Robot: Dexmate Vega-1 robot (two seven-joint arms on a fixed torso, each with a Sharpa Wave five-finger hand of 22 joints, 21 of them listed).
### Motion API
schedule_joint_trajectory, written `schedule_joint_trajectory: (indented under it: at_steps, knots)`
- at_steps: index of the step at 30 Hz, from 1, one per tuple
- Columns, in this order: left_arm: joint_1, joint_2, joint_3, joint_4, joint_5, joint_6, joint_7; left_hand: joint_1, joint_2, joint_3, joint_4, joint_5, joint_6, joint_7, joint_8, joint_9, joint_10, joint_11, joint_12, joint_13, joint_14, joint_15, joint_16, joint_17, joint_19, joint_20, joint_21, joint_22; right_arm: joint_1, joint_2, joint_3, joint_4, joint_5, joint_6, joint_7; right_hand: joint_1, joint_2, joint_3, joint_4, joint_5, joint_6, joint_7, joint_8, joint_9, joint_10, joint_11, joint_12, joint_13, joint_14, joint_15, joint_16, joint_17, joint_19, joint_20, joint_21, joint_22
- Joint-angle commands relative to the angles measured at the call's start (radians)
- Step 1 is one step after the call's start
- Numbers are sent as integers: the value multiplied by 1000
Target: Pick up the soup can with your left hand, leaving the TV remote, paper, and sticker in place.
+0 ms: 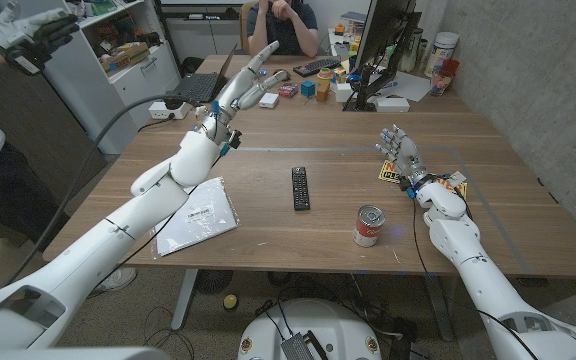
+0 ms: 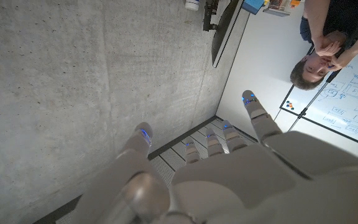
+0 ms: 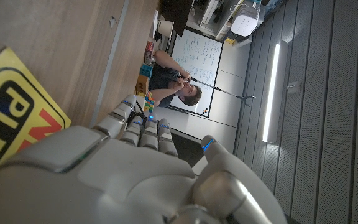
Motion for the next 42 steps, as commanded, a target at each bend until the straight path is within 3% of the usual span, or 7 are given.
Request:
schedule_joint_trajectory:
  at_steps: [1,6,11,14,22,42]
  knots:
    - [-42,18,11,-102,121,2,-57,26,-44,-13,-31,24,-10,-3,1,2,-34,-6,-7,2,-31,-18,-6,7,4,2,-6,1,23,6,0,44,3,21,22,0,44,-3,1,10,8,2,9,6,10,3,4,5,5,-2,5,4,11,-11,3,2]
    - [-68,10,22,-125,154,-13,-87,50,-76,-27,-51,39,-24,-3,-1,3,-50,-8,-8,2,-44,-14,-5,8,10,10,-11,1,28,2,1,44,0,23,24,0,44,-4,1,10,9,3,9,6,10,4,4,5,5,-1,5,4,11,-11,3,2]
    - [-109,-4,48,-134,181,-35,-133,84,-127,-54,-75,62,-49,-3,-2,4,-65,-9,-7,3,-59,1,-3,9,17,41,-17,2,29,-6,3,37,-5,24,20,0,44,-5,1,10,9,2,9,6,10,3,4,5,5,-1,5,4,11,-11,3,2]
    - [-125,-11,62,-140,200,-50,-153,106,-148,-73,-81,78,-67,-3,-3,4,-99,-9,-14,3,-82,11,-6,10,7,46,-26,3,25,-14,7,24,-8,20,15,0,44,-5,1,10,10,1,9,6,10,3,4,5,5,-2,5,4,11,-12,3,2]
    - [-173,-31,94,-174,240,-93,-219,135,-160,-103,-83,101,-102,-3,-5,4,-159,-8,-19,4,-118,23,-6,11,-17,47,-36,5,14,-26,12,4,-12,18,7,0,44,-6,1,10,11,3,9,6,13,5,5,5,6,-2,5,4,13,-11,3,2]
    - [-270,-86,165,-217,238,-168,-418,155,-164,-139,-82,120,-136,-3,-4,5,-126,-7,4,4,-114,28,3,13,-23,48,-37,5,-20,-47,17,-43,-15,16,-10,0,43,-8,1,11,14,3,9,6,16,3,5,5,8,-1,5,4,14,-11,3,2]
